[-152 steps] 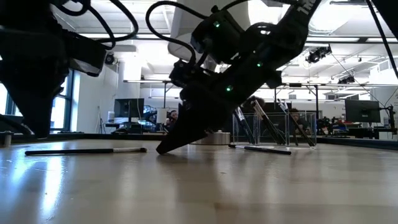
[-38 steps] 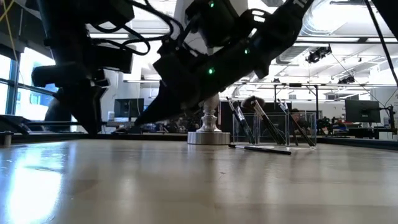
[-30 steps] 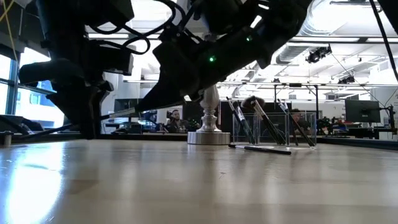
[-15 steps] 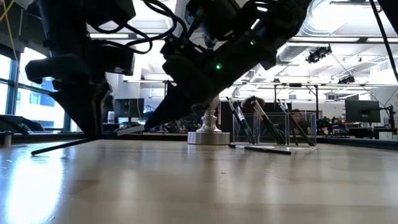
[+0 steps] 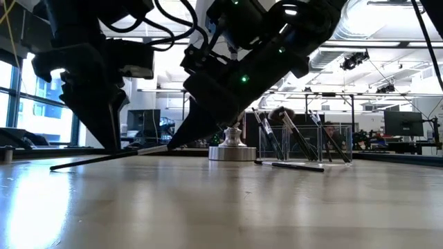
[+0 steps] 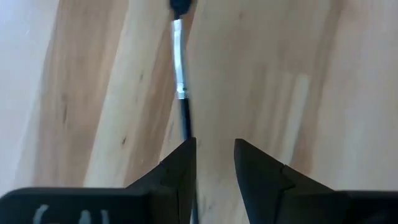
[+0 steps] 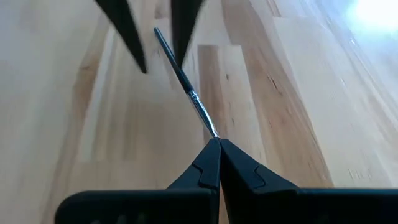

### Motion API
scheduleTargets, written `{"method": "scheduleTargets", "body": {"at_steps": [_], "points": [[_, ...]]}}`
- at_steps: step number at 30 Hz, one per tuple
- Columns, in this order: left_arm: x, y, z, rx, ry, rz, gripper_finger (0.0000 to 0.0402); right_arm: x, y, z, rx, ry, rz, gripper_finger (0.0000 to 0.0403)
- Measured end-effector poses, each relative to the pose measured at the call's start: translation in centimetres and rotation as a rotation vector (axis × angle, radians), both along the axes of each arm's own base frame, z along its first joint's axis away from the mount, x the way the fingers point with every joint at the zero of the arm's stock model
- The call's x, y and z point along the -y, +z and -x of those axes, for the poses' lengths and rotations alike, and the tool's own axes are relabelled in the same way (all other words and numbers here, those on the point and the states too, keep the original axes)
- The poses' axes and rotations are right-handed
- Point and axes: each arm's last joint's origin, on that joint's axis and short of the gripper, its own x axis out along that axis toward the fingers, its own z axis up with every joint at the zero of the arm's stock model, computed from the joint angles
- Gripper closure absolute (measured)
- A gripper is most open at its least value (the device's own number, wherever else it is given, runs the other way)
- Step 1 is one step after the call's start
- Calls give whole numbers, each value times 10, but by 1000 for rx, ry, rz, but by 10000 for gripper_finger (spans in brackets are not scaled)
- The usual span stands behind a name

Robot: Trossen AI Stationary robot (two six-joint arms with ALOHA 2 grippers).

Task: Put items in baskets/containers
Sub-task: Put the eyeshadow brush into the transparent organizer

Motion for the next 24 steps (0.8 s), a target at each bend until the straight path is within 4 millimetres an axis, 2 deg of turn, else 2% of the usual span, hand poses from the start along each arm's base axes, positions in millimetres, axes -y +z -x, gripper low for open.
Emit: {"method": "scheduleTargets", "body": {"at_steps": [7,13,24], "points": [[-4,-2,6,-52,24,-68,296,-4,4,-2,45,23,-10,403],[-3,-2,6,-53,20,-61,296,-3,5,-3,67,2,-3,403],[1,-17,2,-121,15,2,296,-5,8,-5,103,-9,0,403]]}}
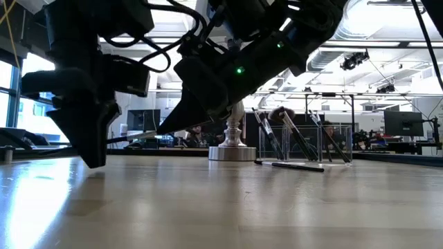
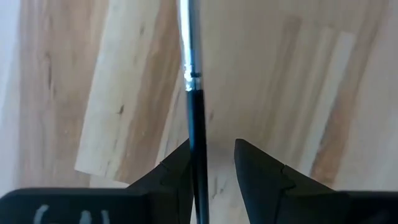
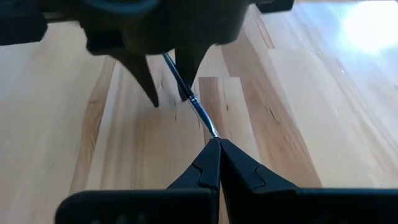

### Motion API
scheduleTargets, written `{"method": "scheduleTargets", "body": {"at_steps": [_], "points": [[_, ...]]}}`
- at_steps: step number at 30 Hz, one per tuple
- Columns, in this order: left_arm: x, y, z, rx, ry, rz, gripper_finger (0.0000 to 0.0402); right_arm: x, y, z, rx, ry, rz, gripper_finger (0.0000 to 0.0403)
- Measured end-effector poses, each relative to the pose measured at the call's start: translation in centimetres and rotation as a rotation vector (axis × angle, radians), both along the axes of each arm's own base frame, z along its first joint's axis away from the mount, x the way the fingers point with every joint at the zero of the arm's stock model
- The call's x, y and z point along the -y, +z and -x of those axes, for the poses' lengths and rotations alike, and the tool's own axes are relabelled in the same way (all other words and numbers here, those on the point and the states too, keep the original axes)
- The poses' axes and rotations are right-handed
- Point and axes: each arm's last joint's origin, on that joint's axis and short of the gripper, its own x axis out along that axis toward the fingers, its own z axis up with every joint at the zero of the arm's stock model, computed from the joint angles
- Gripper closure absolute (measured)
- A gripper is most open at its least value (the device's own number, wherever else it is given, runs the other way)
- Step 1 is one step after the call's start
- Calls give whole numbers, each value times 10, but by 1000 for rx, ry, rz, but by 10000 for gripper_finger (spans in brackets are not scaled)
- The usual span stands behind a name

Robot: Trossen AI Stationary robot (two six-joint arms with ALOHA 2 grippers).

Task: Put items in baskets/containers
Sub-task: Put the eyeshadow brush into the transparent organizer

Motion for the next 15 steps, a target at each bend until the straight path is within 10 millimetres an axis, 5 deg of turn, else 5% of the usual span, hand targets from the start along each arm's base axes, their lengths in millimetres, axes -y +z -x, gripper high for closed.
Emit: {"method": "scheduleTargets", "body": {"at_steps": [15], "points": [[0,1,-4,52,63,8,296,-1,-3,2,-31,-4,-32,403]]}}
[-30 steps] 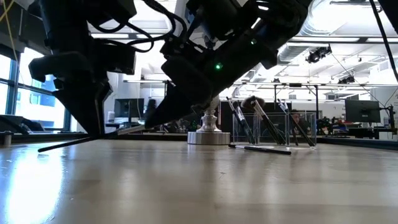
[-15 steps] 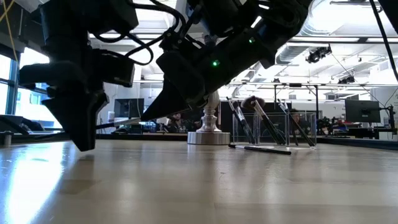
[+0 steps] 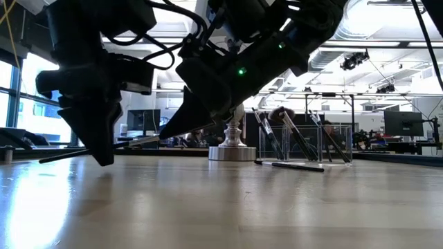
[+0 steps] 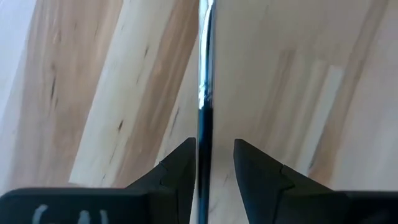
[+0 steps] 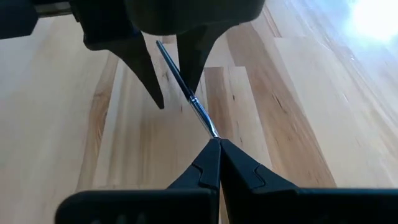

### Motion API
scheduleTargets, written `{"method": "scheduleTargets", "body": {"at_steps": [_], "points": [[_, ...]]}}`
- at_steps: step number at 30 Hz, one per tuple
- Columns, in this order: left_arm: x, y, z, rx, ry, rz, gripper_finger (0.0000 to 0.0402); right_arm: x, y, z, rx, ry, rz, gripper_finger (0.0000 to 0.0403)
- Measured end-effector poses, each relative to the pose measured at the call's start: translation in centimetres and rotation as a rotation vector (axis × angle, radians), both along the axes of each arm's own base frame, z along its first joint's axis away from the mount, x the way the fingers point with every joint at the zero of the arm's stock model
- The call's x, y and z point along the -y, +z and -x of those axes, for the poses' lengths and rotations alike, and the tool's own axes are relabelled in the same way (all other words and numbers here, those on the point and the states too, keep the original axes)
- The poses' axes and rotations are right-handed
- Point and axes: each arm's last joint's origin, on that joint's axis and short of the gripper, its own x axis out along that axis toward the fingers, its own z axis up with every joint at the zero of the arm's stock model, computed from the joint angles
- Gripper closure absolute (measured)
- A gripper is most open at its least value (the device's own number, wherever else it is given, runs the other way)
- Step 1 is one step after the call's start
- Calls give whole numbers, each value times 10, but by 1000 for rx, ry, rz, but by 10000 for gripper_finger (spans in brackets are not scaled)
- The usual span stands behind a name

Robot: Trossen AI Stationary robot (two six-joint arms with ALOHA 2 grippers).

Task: Put items in baskets/containers
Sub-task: Put the eyeshadow brush into the transparent organizer

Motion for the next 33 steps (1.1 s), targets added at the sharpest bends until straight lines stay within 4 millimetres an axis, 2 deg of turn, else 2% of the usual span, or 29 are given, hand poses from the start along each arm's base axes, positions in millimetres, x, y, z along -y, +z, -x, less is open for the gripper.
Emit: {"method": "scheduleTargets", "body": {"at_steps": [10,17,22,26,33], "points": [[1,1,-3,31,-1,10,302,0,0,0,-4,10,-6,403],[1,1,-3,32,-4,15,387,0,0,0,-5,15,-10,403],[1,1,-3,30,-9,29,376,-1,0,0,-6,20,-13,403],[1,1,-3,29,-31,20,391,-1,0,0,-7,24,-16,402],[1,1,-3,33,-103,-26,389,0,2,3,-33,-14,-66,393]]}}
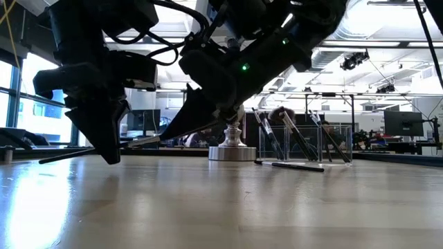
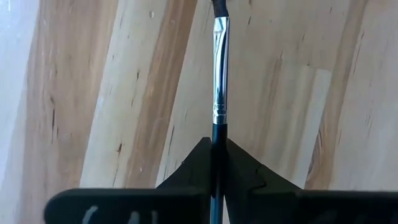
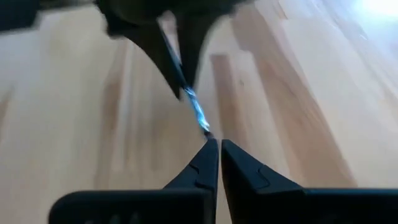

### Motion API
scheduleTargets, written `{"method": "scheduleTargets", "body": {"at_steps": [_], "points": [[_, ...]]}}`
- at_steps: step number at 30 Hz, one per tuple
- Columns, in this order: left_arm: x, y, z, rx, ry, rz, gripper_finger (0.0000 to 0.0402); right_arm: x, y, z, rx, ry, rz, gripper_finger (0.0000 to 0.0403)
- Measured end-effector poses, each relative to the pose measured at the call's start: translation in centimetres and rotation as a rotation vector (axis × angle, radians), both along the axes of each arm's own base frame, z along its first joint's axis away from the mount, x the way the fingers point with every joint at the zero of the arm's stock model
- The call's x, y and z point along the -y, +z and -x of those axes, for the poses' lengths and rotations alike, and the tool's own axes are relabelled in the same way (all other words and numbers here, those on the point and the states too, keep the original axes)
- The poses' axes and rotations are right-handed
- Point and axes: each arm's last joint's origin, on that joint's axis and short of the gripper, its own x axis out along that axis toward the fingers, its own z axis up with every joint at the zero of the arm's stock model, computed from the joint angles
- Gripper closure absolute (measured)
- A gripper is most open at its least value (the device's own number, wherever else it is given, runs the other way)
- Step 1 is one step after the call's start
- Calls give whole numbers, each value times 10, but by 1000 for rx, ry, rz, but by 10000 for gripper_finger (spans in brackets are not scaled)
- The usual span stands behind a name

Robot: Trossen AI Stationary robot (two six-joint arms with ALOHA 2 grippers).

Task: Put items in baskets/containers
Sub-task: Put the eyeshadow brush into the transparent organizer

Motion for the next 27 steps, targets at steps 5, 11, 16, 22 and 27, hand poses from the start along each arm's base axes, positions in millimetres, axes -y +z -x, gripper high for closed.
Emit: {"method": "scheduleTargets", "body": {"at_steps": [5,11,16,22,27], "points": [[0,0,0,2,-33,-20,390,5,18,14,-105,-44,36,366],[0,0,0,1,-119,-47,387,8,45,45,-286,-140,-46,347],[1,2,-4,41,-135,-53,391,-5,57,77,-444,-222,-97,368],[5,9,-16,188,-163,-36,391,-42,41,130,-414,-212,-227,394],[9,18,-28,348,-175,-13,391,-64,34,180,-197,-187,-410,400]]}}
